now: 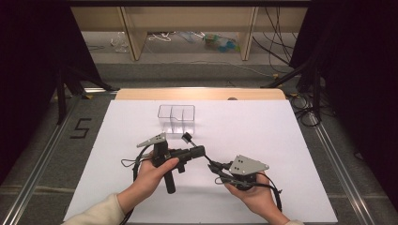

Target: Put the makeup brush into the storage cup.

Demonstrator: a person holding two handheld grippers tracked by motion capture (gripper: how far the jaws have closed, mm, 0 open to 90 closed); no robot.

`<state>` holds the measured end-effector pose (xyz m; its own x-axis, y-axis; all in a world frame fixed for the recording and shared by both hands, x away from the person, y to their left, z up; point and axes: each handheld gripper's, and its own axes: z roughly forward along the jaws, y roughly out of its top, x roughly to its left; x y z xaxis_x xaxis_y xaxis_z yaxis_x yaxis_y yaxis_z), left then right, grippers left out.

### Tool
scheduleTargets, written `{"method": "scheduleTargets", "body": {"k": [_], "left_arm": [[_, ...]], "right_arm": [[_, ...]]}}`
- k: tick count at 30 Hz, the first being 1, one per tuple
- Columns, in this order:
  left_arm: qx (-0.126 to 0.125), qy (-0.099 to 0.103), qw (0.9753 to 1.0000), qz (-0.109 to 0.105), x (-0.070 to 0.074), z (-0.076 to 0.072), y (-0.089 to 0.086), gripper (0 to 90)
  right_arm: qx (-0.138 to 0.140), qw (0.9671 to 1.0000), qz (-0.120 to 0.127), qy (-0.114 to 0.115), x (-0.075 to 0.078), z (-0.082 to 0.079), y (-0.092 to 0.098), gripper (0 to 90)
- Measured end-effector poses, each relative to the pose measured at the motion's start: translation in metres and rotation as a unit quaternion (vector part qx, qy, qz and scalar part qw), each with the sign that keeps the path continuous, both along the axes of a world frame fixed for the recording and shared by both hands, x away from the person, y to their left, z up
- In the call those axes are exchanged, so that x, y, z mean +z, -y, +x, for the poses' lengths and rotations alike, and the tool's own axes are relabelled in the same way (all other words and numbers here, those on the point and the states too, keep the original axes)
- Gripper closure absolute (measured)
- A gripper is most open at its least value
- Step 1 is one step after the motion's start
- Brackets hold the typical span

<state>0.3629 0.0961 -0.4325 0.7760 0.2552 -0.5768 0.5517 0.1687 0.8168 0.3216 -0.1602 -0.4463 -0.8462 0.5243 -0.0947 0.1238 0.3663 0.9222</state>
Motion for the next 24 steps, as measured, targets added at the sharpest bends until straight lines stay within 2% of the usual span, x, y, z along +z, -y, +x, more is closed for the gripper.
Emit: {"method": "scheduleTargets", "body": {"k": [3,5,11,13,14,16,18,19,20,21,24], "left_arm": [[-0.007,0.01,0.9999,0.008,0.002,-0.002,0.003,85.0],[-0.01,0.019,0.9996,0.016,0.003,-0.003,0.003,85.0],[0.005,0.052,0.9975,0.047,0.009,-0.005,0.0,85.0],[0.007,0.056,0.997,0.053,0.01,-0.005,-0.001,85.0],[0.011,0.057,0.9968,0.055,0.01,-0.006,-0.001,85.0],[0.014,0.061,0.996,0.064,0.011,-0.006,-0.002,85.0],[0.019,0.07,0.9946,0.074,0.013,-0.007,-0.003,85.0],[0.023,0.07,0.9944,0.076,0.013,-0.007,-0.003,85.0],[0.022,0.08,0.9933,0.08,0.014,-0.007,-0.004,85.0],[0.025,0.081,0.9929,0.083,0.014,-0.007,-0.004,85.0],[0.043,0.09,0.9898,0.102,0.016,-0.009,-0.006,85.0]], "right_arm": [[0.007,1.0,-0.005,-0.005,-0.001,0.0,-0.002,80.3],[0.011,0.9999,-0.008,-0.011,-0.002,0.001,-0.004,73.6],[0.012,0.9992,-0.013,-0.036,-0.004,0.004,-0.004,54.9],[0.006,0.999,-0.018,-0.039,-0.003,0.003,-0.003,49.4],[0.008,0.9993,-0.008,-0.037,-0.004,0.004,-0.004,46.5],[0.004,0.999,-0.009,-0.043,-0.004,0.005,-0.004,42.2],[0.0,0.9988,-0.015,-0.046,-0.004,0.004,-0.003,38.3],[0.002,0.9988,-0.011,-0.047,-0.005,0.005,-0.003,36.5],[0.003,0.9987,-0.011,-0.05,-0.005,0.005,-0.003,35.4],[0.003,0.9988,-0.01,-0.048,-0.005,0.005,-0.003,33.1],[0.006,0.9987,-0.007,-0.049,-0.005,0.004,-0.003,28.7]]}}
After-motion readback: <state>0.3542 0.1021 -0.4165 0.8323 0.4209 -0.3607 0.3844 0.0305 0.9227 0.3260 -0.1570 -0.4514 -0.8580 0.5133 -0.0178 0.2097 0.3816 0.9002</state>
